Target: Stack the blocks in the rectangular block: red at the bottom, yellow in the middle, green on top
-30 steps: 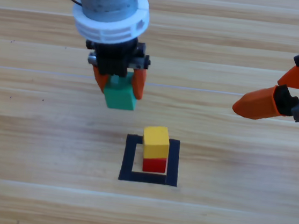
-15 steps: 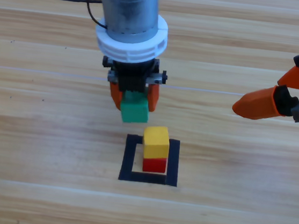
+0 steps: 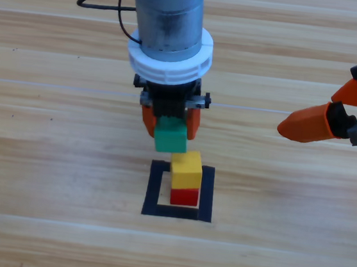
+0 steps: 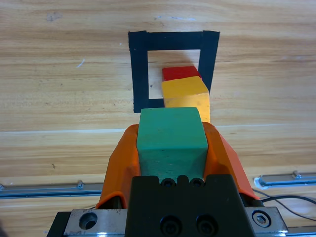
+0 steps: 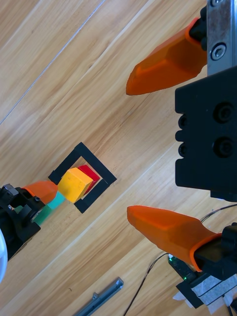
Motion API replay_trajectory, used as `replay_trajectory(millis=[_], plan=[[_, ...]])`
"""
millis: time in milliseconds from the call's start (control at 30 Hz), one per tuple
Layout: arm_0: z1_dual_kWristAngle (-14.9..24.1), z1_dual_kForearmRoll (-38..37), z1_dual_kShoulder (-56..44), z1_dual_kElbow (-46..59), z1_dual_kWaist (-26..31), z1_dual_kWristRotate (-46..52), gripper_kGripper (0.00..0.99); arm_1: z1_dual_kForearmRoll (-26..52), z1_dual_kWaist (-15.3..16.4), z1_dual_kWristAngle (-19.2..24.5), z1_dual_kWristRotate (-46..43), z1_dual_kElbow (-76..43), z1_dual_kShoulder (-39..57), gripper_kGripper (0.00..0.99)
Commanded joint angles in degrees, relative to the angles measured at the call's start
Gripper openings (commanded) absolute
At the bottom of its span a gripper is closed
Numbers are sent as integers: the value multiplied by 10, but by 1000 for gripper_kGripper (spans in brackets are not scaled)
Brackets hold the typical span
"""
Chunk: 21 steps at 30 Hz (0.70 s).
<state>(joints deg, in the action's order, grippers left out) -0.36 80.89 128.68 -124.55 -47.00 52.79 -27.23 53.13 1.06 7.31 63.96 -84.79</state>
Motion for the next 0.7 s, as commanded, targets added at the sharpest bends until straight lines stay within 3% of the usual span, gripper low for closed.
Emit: replay_trajectory(millis=[33, 700], plan=[[7, 5, 35, -10, -26, 8, 55, 6, -16, -4, -5, -16, -35, 983], [6, 5, 54, -28, -30, 2, 57, 6, -16, -5, -5, -16, -38, 985]])
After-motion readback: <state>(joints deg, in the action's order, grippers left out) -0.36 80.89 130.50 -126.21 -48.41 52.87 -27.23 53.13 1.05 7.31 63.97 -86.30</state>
